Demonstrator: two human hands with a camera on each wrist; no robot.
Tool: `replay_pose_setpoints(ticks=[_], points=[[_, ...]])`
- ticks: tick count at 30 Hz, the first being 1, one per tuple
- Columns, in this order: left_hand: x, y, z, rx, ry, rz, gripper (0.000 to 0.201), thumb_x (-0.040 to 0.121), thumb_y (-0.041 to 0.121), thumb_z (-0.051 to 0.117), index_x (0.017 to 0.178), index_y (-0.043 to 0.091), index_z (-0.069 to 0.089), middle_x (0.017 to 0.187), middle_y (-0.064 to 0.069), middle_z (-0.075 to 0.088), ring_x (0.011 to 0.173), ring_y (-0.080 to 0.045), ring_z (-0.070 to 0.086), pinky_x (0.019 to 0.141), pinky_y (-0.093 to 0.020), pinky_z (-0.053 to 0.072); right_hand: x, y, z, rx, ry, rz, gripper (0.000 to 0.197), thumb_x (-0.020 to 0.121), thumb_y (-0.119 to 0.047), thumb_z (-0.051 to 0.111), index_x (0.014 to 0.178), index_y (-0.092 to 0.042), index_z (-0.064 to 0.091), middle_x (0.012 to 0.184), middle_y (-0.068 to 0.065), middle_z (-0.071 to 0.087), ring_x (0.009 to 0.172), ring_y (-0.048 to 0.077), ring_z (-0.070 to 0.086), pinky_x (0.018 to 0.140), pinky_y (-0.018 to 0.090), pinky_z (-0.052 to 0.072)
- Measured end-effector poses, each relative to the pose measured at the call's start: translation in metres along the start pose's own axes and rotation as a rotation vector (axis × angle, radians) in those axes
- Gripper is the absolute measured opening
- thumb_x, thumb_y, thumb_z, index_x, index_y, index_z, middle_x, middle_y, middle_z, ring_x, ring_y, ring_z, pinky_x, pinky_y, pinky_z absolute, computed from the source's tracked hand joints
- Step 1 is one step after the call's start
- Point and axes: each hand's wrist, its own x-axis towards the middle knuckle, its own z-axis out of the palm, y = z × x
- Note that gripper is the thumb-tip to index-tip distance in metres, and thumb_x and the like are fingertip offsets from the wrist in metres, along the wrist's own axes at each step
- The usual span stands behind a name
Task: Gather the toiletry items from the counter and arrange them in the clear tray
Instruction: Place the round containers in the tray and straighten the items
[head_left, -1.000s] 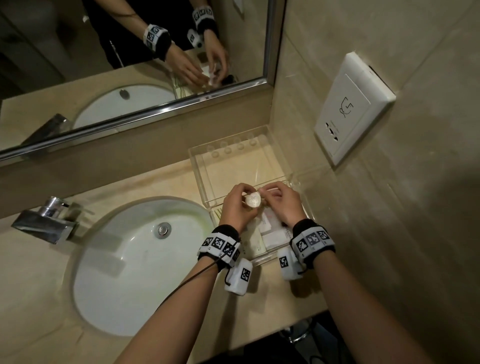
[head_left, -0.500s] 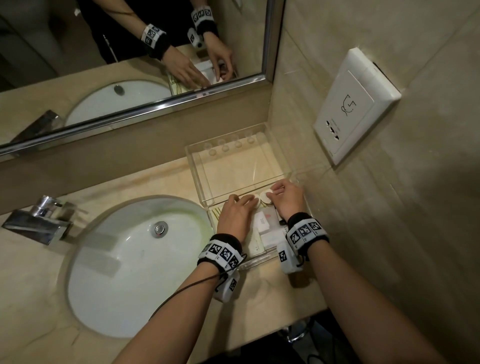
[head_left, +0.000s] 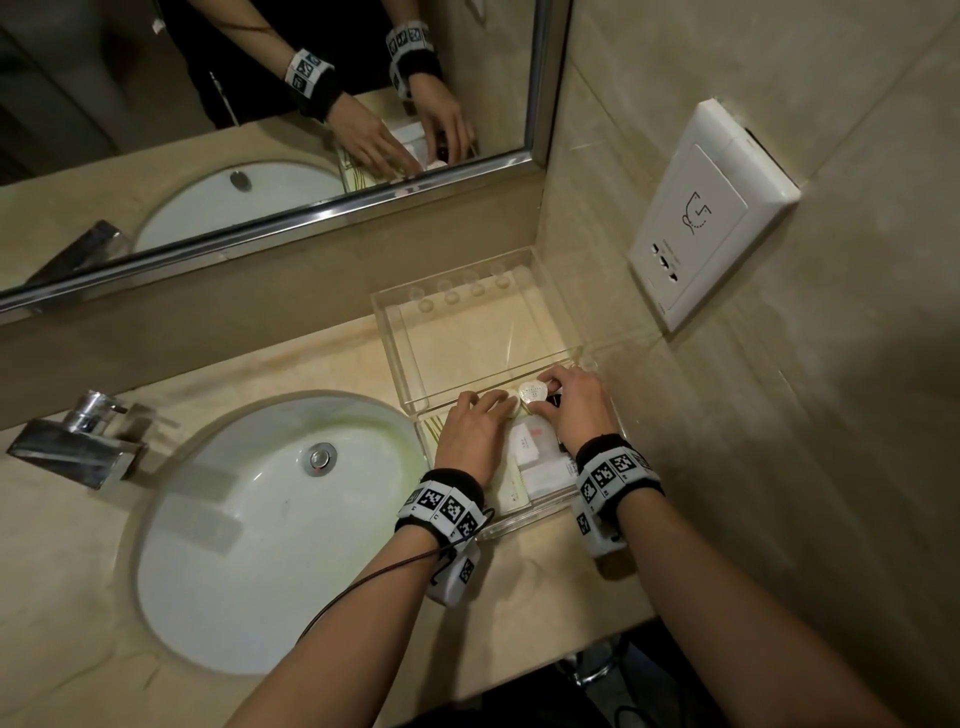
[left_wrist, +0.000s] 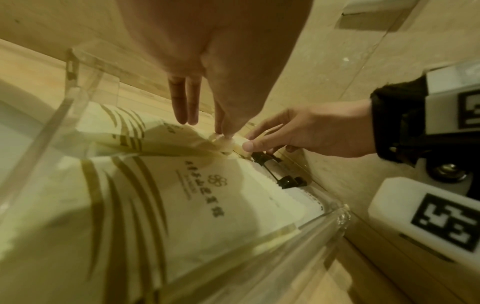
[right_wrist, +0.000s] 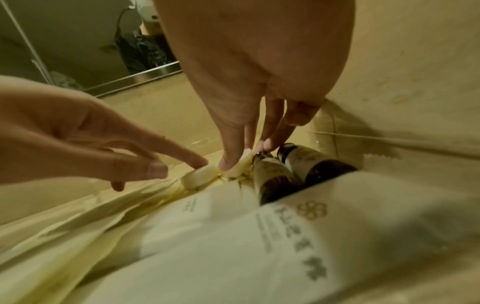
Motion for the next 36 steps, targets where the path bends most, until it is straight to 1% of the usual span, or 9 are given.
replay_pose_setpoints(ticks=[5,8,12,16,19,23,27,32,36], points=[[0.0,0.002,-0.002,0.0,0.002,0.007,0.047,0.092,0.006,0.049,0.136,0.022,0.05,0.144,0.003,0.048,0.129,-0.027,0.038,0.103,-0.035,0.037,-0.007,0.001,-0.002,0.044,0.0,0.002,0.039,0.074,-0.017,0.082,0.109,-0.018,0.064,0.112,0.001,0.059,0.099,0.018,0.057,0.091,0.038,0.052],[0.003,0.004,0.0,-0.019,0.02,0.026,0.046,0.091,0.006,0.051,0.135,0.021,0.052,0.142,0.002,0.05,0.127,-0.028,0.04,0.102,-0.037,0.039,-0.015,0.007,-0.002,0.042,0.022,0.042,0.041,0.075,-0.011,0.08,0.111,-0.016,0.061,0.118,0.003,0.055,0.096,0.021,0.062,0.087,0.04,0.055],[0.007,0.009,0.006,-0.011,-0.007,0.046,0.045,0.096,0.014,0.046,0.14,0.023,0.046,0.146,0.002,0.047,0.131,-0.031,0.038,0.105,-0.039,0.037,-0.027,0.013,0.0,0.023,0.043,0.023,0.037,0.077,-0.005,0.076,0.109,-0.014,0.061,0.113,0.004,0.057,0.095,0.022,0.062,0.085,0.041,0.056],[0.007,0.012,0.007,0.071,-0.075,0.073,0.053,0.095,0.009,0.043,0.146,0.023,0.036,0.154,0.004,0.034,0.138,-0.03,0.029,0.108,-0.04,0.032,-0.027,0.013,-0.002,0.044,0.044,0.02,0.037,0.077,-0.004,0.076,0.109,-0.014,0.062,0.111,0.003,0.058,0.094,0.021,0.062,0.085,0.04,0.055],[0.006,0.012,0.006,0.03,-0.046,0.057,0.049,0.096,0.011,0.043,0.143,0.021,0.04,0.151,0.002,0.04,0.136,-0.029,0.033,0.107,-0.04,0.034,-0.024,0.01,-0.005,0.076,0.049,-0.013,0.04,0.077,-0.01,0.078,0.112,-0.015,0.062,0.113,0.003,0.059,0.096,0.02,0.062,0.086,0.038,0.055],[0.002,0.002,0.006,0.052,0.062,-0.024,0.04,0.092,0.008,0.049,0.13,0.019,0.054,0.138,0.001,0.053,0.127,-0.026,0.041,0.1,-0.037,0.036,-0.011,-0.005,-0.004,0.069,0.006,-0.104,0.045,0.076,-0.01,0.079,0.117,-0.017,0.063,0.118,0.001,0.06,0.106,0.019,0.058,0.094,0.037,0.051],[-0.006,-0.003,0.008,0.092,0.031,-0.036,0.048,0.092,0.006,0.047,0.137,0.022,0.048,0.142,0.002,0.048,0.131,-0.028,0.038,0.099,-0.038,0.034,-0.003,-0.011,0.001,0.037,-0.055,-0.127,0.046,0.075,-0.004,0.078,0.118,-0.016,0.064,0.118,0.002,0.061,0.111,0.021,0.054,0.097,0.039,0.047],[-0.01,-0.004,0.007,0.101,0.018,-0.034,0.052,0.092,0.006,0.045,0.142,0.023,0.04,0.148,0.002,0.041,0.136,-0.029,0.033,0.102,-0.04,0.032,-0.001,-0.009,0.0,0.071,-0.06,-0.112,0.045,0.073,-0.004,0.08,0.112,-0.018,0.062,0.106,-0.003,0.061,0.097,0.016,0.055,0.09,0.036,0.05],[-0.01,-0.008,0.005,0.05,0.035,0.001,0.049,0.092,0.007,0.047,0.139,0.023,0.046,0.145,0.002,0.045,0.134,-0.028,0.035,0.103,-0.039,0.033,0.0,-0.007,-0.002,0.058,-0.08,-0.13,0.044,0.072,-0.005,0.08,0.109,-0.02,0.062,0.103,-0.006,0.061,0.093,0.013,0.054,0.087,0.035,0.051]])
